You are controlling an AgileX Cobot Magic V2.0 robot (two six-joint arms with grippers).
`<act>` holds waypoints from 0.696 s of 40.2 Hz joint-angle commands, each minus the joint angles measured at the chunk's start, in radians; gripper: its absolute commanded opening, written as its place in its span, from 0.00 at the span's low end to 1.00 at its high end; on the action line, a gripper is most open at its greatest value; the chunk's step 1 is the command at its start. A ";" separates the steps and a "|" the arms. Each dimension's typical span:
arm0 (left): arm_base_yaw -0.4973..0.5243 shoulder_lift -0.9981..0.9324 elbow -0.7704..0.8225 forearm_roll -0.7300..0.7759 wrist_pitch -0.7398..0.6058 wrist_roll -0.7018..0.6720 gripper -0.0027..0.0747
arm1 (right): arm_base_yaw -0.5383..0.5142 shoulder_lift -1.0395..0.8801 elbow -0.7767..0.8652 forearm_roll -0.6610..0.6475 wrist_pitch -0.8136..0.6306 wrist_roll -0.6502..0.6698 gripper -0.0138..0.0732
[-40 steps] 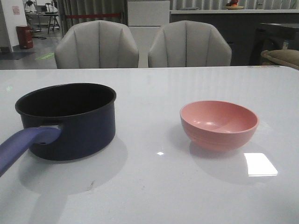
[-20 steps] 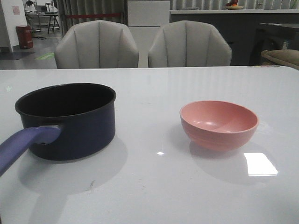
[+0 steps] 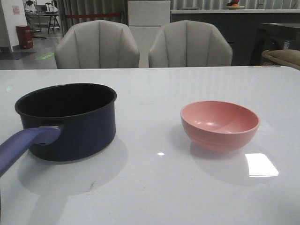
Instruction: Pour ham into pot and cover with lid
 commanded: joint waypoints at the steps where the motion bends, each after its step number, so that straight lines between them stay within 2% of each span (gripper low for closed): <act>1: 0.002 0.033 -0.086 -0.007 0.016 0.014 0.86 | 0.000 0.009 -0.029 0.002 -0.073 -0.011 0.33; 15: 0.058 0.190 -0.222 -0.069 0.090 0.070 0.86 | 0.000 0.009 -0.029 0.002 -0.073 -0.011 0.33; 28: 0.071 0.277 -0.247 -0.119 0.108 0.112 0.86 | 0.000 0.009 -0.029 0.002 -0.072 -0.011 0.33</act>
